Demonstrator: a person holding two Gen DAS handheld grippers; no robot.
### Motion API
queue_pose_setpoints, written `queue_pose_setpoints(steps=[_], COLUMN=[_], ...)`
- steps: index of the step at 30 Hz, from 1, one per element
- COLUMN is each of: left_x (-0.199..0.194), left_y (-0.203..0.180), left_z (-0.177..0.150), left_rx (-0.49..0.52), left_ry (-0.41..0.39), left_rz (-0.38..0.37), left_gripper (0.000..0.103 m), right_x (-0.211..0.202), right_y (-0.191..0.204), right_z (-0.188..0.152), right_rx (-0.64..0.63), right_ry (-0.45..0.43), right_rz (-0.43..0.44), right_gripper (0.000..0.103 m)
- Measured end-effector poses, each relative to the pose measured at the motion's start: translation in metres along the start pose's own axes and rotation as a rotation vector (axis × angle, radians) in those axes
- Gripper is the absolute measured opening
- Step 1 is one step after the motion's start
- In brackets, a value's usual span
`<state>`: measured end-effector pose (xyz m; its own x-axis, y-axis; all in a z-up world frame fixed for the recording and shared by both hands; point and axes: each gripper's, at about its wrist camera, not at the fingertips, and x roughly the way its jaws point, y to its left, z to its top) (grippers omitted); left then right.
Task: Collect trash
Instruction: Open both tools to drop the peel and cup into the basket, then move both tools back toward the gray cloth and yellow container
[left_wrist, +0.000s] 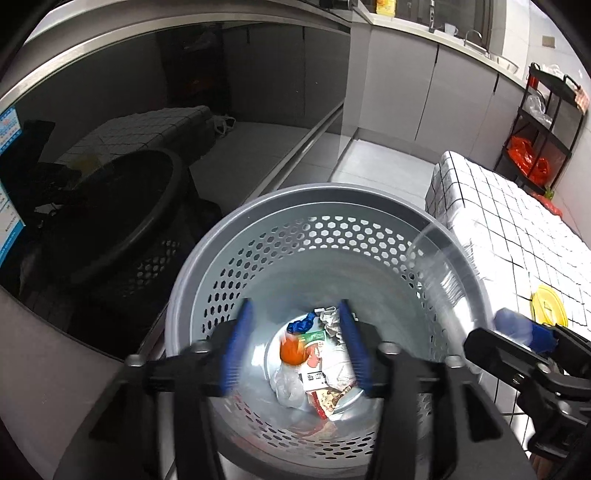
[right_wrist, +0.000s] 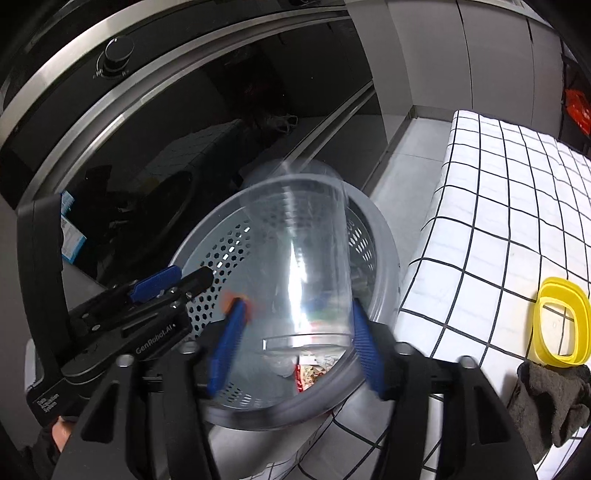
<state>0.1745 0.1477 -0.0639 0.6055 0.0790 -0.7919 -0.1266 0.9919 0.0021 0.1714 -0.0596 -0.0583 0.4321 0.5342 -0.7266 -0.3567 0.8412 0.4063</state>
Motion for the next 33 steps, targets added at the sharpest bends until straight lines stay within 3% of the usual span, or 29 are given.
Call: queue_pose_setpoints(steps=[2,21,33], left_x=[-0.003,-0.035,-0.057], left_y=[0.001,-0.002,-0.022], left_z=[0.0,-0.005,-0.008], left_rx=[-0.009,0.005,0.03], left_ry=[-0.009,-0.03,-0.046], left_rz=[-0.005,-0.029,-0.073], left_gripper=[0.067,0.069,0.072], right_x=[-0.003,-0.029,-0.08], right_y=[-0.001,-0.007,-0.028], right_z=[0.001,-0.016,-0.036], right_rx=[-0.001,0.036,0.088], right_ry=[-0.01,-0.035,-0.105], right_rz=[-0.004,-0.017,-0.075], right_gripper=[0.068,0.068,0.068])
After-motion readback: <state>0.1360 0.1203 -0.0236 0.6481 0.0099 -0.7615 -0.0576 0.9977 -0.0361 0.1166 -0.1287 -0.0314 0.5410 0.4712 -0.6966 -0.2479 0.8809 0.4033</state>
